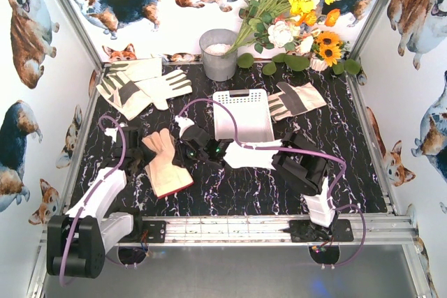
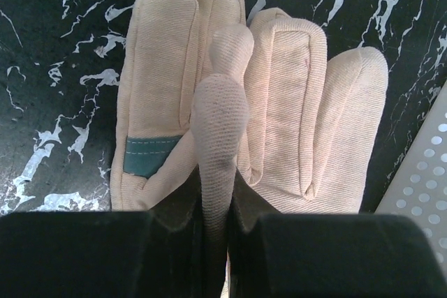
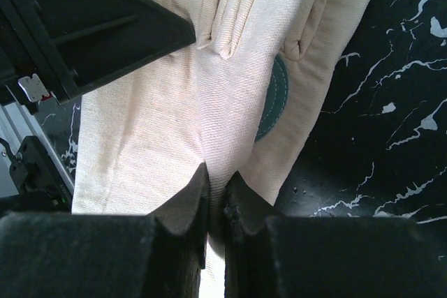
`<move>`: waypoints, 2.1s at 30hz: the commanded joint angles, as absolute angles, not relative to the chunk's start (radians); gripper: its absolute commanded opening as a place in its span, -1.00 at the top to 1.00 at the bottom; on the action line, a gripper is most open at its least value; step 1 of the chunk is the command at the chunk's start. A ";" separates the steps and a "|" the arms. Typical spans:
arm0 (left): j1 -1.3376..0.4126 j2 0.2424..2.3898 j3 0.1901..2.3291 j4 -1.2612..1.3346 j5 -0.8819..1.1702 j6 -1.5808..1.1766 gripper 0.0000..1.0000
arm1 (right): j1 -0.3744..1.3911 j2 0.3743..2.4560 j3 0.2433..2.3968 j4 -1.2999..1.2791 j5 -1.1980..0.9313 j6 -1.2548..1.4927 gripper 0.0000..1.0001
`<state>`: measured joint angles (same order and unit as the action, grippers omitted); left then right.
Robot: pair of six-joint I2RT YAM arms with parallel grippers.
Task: Put the gloves into the storage basket
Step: Pair the glove with the glove.
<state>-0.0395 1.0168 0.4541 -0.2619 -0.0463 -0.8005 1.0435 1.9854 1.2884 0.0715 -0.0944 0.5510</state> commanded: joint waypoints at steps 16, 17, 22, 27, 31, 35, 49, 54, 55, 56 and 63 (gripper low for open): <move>0.044 0.911 0.428 -0.270 -0.197 -0.707 1.00 | 1.045 1.987 1.410 0.064 -0.048 0.480 1.00; 0.046 0.923 0.422 -0.261 -0.186 -0.708 1.00 | 1.046 1.994 1.412 0.062 -0.048 0.479 1.00; 0.062 0.962 0.398 -0.215 -0.178 -0.707 1.00 | 1.046 2.021 1.423 0.051 -0.054 0.477 1.00; 0.075 1.012 0.394 -0.178 -0.174 -0.683 1.00 | 1.046 2.040 1.431 0.043 -0.058 0.481 1.00; 0.082 1.057 0.398 -0.147 -0.157 -0.661 1.00 | 1.045 2.044 1.430 0.038 -0.060 0.488 1.00; 0.084 1.069 0.399 -0.112 -0.132 -0.646 1.00 | 1.045 2.029 1.426 0.035 -0.054 0.491 1.00; 0.094 1.164 0.385 -0.024 -0.139 -0.601 0.99 | 1.045 2.051 1.434 0.012 -0.045 0.494 1.00; 0.095 1.183 0.407 -0.043 -0.136 -0.594 0.77 | 1.045 2.031 1.434 0.000 -0.040 0.493 0.95; 0.095 1.178 0.412 -0.050 -0.138 -0.592 0.70 | 1.046 2.022 1.432 0.000 -0.040 0.492 0.82; 0.095 1.170 0.413 -0.057 -0.140 -0.593 0.62 | 1.046 2.011 1.430 0.001 -0.037 0.489 0.70; 0.095 1.081 0.432 -0.135 -0.174 -0.586 -0.03 | 1.045 1.915 1.403 -0.025 0.003 0.454 -0.21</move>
